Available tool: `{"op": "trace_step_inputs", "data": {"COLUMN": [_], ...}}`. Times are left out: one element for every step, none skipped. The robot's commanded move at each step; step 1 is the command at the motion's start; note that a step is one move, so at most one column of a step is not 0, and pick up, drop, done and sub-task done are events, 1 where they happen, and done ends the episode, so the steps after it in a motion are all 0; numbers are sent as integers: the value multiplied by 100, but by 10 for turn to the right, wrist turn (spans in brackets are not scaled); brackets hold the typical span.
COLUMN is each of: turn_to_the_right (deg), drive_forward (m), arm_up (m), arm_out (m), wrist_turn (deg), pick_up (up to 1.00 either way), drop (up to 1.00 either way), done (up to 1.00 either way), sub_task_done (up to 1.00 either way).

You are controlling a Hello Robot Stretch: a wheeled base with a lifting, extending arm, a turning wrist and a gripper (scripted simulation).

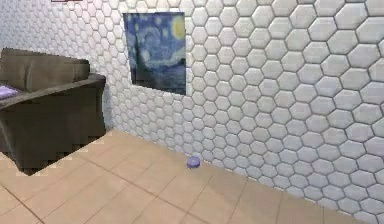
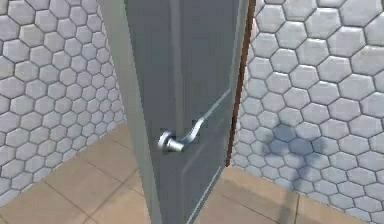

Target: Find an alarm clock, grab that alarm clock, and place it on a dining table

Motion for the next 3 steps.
{"op": "trace_step_inputs", "data": {"turn_to_the_right": [330, 0, 450], "drive_forward": [0, 85, 0], "arm_up": [0, 0, 0], "arm_out": [0, 0, 0], "wrist_turn": [0, 0, 0], "pick_up": [0, 0, 0], "drop": [0, 0, 0], "done": [0, 0, 0], "sub_task_done": [0, 0, 0]}}
